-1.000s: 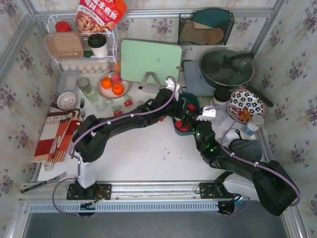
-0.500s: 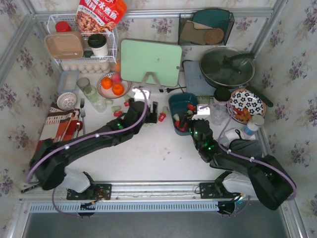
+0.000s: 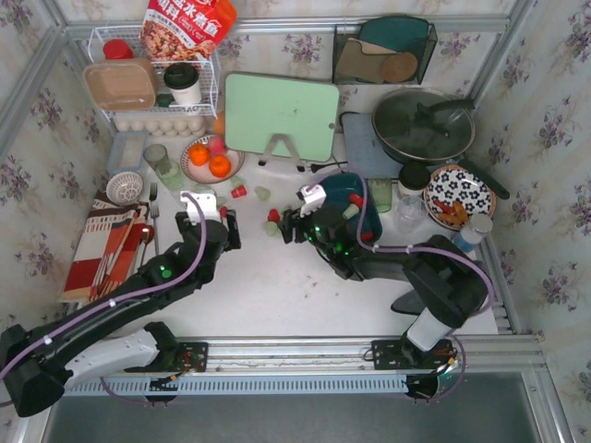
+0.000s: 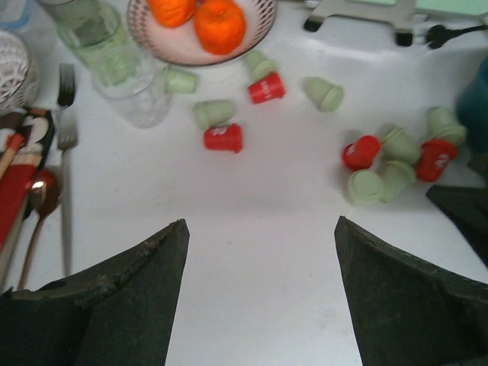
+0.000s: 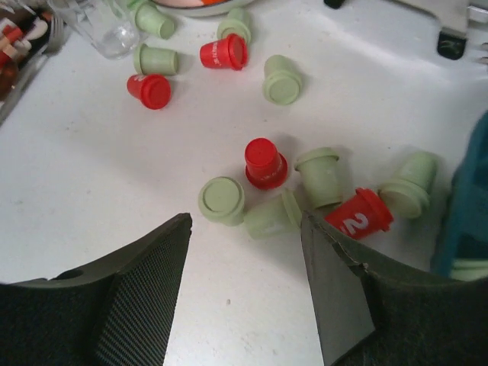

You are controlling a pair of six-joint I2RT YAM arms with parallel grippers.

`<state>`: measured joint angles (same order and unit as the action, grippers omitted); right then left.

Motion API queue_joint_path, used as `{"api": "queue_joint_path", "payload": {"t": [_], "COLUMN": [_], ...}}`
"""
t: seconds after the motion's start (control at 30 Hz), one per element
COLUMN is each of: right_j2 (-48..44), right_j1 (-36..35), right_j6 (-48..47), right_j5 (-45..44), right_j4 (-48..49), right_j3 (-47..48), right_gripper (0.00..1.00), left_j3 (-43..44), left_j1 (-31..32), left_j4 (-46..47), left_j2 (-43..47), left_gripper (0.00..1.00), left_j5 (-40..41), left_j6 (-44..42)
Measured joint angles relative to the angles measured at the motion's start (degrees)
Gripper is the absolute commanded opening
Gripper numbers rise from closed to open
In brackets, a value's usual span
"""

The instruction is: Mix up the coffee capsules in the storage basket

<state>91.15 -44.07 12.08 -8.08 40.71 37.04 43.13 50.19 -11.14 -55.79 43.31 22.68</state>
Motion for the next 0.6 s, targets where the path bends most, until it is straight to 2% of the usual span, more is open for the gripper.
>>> {"api": "queue_joint_path", "payload": {"t": [0.3,0.6], "right_j2": [14.6,21.8], "right_j1": [-1.7,-3.2], "right_j6": [0.8,-0.5], "right_j5": [2.5,1.9], "right_j4": [-10.7,-20.0], "right_j3": [14.5,24.1], "right_gripper": [0.63,0.58], "left_j3": [-6.1,-8.0], "left_j1": [-1.2,-1.7], "left_j4": [-4.6,-7.4], "left_j2": [9.5,14.0], "left_gripper": [0.82,0.83], "left_j5": [3.2,4.0], "left_j6": [1.2,1.7]}}
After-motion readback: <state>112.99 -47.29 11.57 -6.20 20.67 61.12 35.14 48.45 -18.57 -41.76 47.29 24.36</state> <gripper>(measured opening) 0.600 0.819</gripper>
